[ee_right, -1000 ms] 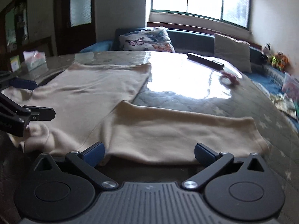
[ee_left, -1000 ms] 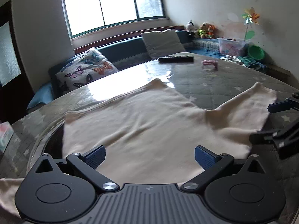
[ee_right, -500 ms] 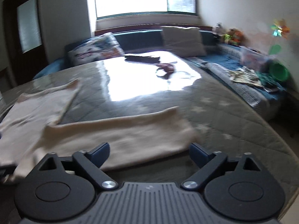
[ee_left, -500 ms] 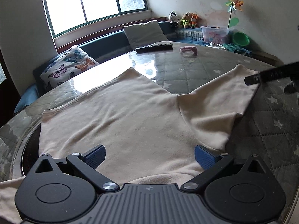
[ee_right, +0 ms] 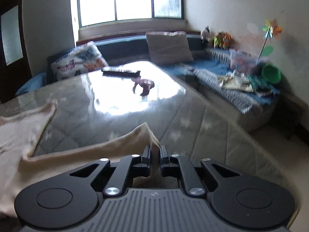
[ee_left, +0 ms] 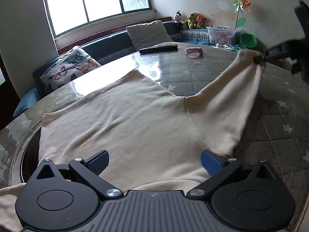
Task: Fold clothes
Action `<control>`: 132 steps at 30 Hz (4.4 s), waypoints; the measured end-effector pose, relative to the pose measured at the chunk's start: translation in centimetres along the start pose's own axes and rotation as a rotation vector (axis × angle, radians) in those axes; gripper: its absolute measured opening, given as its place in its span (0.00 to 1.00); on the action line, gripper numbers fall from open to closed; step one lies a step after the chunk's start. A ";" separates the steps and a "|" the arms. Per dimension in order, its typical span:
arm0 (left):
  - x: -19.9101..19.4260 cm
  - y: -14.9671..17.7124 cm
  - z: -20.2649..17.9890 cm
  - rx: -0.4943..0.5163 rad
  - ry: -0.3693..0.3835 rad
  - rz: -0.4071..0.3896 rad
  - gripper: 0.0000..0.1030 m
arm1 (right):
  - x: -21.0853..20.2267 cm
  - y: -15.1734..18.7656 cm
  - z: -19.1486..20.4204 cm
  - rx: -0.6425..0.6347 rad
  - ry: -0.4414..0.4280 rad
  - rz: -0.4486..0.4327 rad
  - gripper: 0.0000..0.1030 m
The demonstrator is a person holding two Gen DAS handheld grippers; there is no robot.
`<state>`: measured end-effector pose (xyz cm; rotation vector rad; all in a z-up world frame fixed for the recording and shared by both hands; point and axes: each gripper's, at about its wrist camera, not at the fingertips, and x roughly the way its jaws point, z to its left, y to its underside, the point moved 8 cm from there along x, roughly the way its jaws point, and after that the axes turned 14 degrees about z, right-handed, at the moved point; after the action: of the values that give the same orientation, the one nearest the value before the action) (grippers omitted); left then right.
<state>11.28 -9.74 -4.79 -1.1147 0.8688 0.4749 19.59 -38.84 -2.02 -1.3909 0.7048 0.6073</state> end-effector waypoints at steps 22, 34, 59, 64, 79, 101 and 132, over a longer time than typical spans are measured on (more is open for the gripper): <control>0.4 -0.8 -0.2 -0.005 0.020 -0.019 1.00 | -4.1 -4.5 4.6 -0.130 -0.065 -0.018 0.08; -4.2 1.9 5.7 -0.147 -0.017 -0.099 1.00 | -11.3 -6.9 17.8 -0.379 -0.254 -0.055 0.08; -5.3 6.4 11.6 -0.331 -0.053 -0.049 0.78 | -8.9 0.3 28.2 -0.613 -0.422 0.068 0.35; -4.2 6.5 11.9 -0.356 -0.031 -0.008 0.57 | -7.2 1.6 23.6 -0.629 -0.325 0.091 0.35; -4.1 6.6 12.7 -0.359 -0.064 0.024 0.06 | -3.6 8.2 21.9 -0.622 -0.429 0.191 0.22; -2.3 4.0 13.2 -0.337 -0.033 0.008 0.10 | -0.2 3.9 24.6 -0.580 -0.408 0.157 0.20; -5.7 9.1 14.5 -0.390 -0.113 -0.011 0.60 | -4.6 7.5 29.3 -0.746 -0.448 0.089 0.45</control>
<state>6.55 7.59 -2.96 -1.4315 0.6858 0.7121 13.55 -8.83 -2.25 -1.8104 0.1666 1.2913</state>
